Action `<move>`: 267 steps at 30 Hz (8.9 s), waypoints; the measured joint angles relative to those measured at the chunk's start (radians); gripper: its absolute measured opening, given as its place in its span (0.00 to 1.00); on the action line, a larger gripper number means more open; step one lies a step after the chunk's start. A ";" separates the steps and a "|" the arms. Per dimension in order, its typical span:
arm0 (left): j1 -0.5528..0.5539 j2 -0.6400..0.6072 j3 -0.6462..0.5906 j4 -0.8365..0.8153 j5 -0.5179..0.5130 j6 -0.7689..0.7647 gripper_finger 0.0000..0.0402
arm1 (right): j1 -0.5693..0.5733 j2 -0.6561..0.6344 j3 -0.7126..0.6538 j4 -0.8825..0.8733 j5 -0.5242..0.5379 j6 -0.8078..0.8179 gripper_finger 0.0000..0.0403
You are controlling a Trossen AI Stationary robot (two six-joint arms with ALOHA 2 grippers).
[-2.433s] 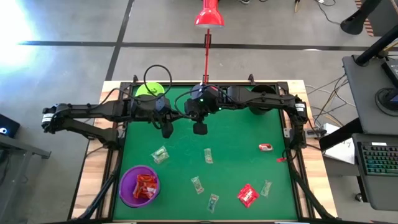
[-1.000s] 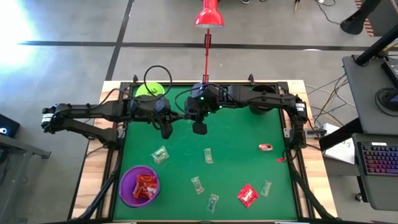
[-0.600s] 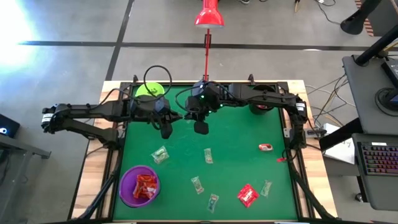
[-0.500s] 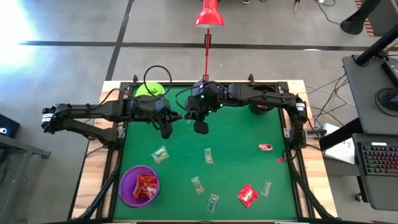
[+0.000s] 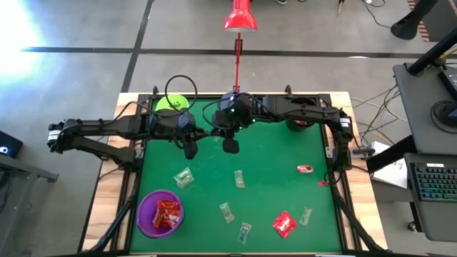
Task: Sort candy
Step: Put the transparent candy into the green bucket
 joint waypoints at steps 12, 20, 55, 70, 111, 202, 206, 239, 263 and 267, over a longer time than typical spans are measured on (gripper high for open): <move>0.000 -0.001 0.000 -0.001 0.000 0.007 0.00 | 0.003 0.002 -0.003 0.051 -0.002 0.129 0.07; 0.000 -0.001 0.000 -0.001 0.000 0.007 0.00 | 0.000 0.002 -0.003 0.054 0.002 0.125 0.07; 0.000 -0.004 0.000 -0.022 0.000 0.007 0.00 | -0.016 0.002 0.001 0.065 0.049 0.013 0.07; 0.000 -0.005 0.000 -0.026 0.000 0.007 0.00 | -0.050 0.018 0.005 0.071 0.068 -0.066 0.07; 0.000 -0.005 0.000 -0.035 0.000 0.019 0.00 | -0.083 0.018 0.013 0.129 0.042 -0.053 0.07; 0.006 -0.041 0.000 -0.051 0.001 -0.001 0.00 | -0.111 0.020 0.013 0.244 0.044 0.068 0.62; 0.038 -0.066 0.000 -0.103 -0.007 0.000 0.00 | -0.111 0.020 0.013 0.242 0.044 0.097 0.62; 0.409 -0.088 0.001 -0.554 -0.483 -0.021 0.00 | -0.145 0.020 0.013 0.052 0.044 0.112 0.56; 0.460 0.000 0.001 -0.544 -0.163 0.014 0.36 | -0.236 0.020 0.014 0.041 0.043 0.168 0.60; 0.457 0.003 0.001 -0.595 0.104 0.018 0.35 | -0.255 0.020 0.014 -0.016 0.043 0.143 0.60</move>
